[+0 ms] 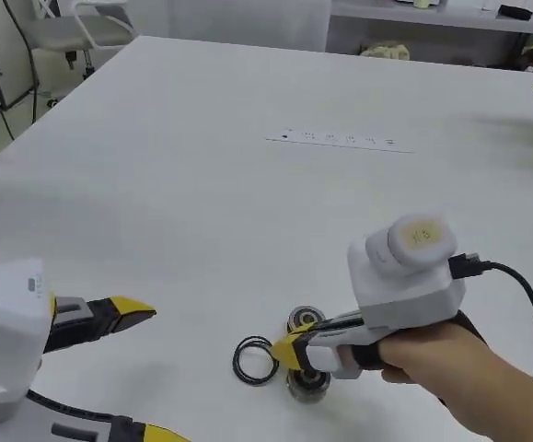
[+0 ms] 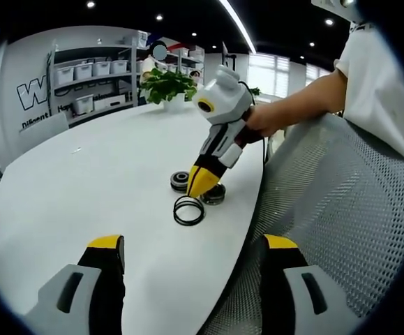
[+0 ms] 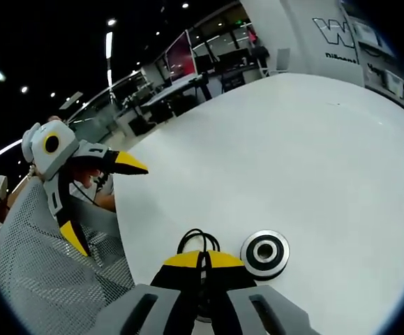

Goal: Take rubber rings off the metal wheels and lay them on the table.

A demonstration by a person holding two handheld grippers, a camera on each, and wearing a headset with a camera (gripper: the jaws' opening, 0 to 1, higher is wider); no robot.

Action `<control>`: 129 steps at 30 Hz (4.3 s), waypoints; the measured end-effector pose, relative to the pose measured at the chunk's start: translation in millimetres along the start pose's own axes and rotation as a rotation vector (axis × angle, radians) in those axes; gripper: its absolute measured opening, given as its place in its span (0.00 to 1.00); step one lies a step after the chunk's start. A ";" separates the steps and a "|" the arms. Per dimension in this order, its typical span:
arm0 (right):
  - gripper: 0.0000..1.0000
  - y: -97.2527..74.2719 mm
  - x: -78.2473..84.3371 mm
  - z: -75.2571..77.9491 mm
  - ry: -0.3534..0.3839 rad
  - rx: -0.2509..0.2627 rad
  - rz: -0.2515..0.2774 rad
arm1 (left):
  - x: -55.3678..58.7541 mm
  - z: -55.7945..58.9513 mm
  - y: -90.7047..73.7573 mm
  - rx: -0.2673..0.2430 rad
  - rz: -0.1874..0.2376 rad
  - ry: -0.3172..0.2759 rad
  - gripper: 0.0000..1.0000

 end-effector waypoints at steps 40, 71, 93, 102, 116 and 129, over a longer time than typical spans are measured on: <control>0.02 -44.5 -21.8 45.2 0.122 0.150 0.190 | -100.4 -16.4 -4.4 0.050 0.096 0.267 0.79; 0.03 -41.1 -3.8 57.2 0.112 0.199 0.108 | -104.9 -52.3 106.0 0.143 0.120 0.357 0.52; 0.04 -25.0 15.7 55.0 -0.013 0.173 -0.057 | -57.6 -47.9 138.7 0.197 0.024 0.245 0.13; 0.13 -22.3 12.3 46.4 -0.085 0.126 -0.034 | -50.2 -54.1 139.8 0.182 0.011 0.189 0.11; 0.15 -15.8 13.1 43.8 -0.169 0.140 -0.007 | -46.5 -54.2 140.2 0.178 0.039 0.148 0.08; 0.00 -19.2 12.7 43.5 -0.293 0.174 -0.017 | -47.3 -54.2 140.5 0.174 0.038 0.141 0.08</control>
Point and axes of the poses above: the centre of the closed fingertips' face, and the gripper's own axes: y roughly forward along the fingers, z roughly to its right, x roughly out of its underside, the point moved 10 cm from there along -y, roughly backward along the fingers, and after that the axes turned 7 degrees about x, right-handed, at the moved point
